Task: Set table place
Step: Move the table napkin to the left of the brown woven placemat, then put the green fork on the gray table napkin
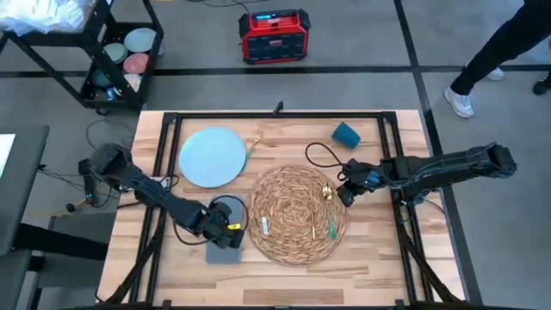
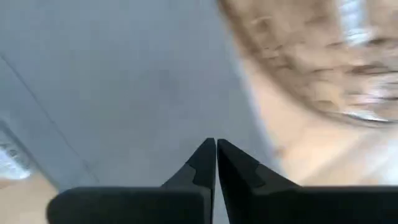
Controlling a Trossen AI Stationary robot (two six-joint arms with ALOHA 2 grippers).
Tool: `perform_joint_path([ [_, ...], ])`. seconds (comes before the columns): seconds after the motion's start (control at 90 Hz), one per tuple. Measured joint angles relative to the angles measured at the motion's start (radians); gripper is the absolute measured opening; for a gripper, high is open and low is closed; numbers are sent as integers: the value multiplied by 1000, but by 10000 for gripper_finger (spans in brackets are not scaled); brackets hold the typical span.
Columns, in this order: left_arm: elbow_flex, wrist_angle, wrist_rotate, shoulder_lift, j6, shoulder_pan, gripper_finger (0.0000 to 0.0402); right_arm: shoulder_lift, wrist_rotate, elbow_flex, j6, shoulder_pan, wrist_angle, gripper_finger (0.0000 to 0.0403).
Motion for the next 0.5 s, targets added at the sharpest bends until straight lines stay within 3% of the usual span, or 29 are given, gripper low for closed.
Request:
perform_joint_path([
  [0.144,146,-220,-147,-66,153,72,0,0,0,0,-28,-8,19,0],
  [0.267,248,-317,-255,-85,412,240,0,0,0,0,-40,-38,57,0],
  [0.389,289,-207,-159,-83,794,487,13,0,0,0,-43,-86,113,0],
  [0.5,290,-98,-33,-78,1018,715,51,0,0,0,-39,-130,118,0],
])
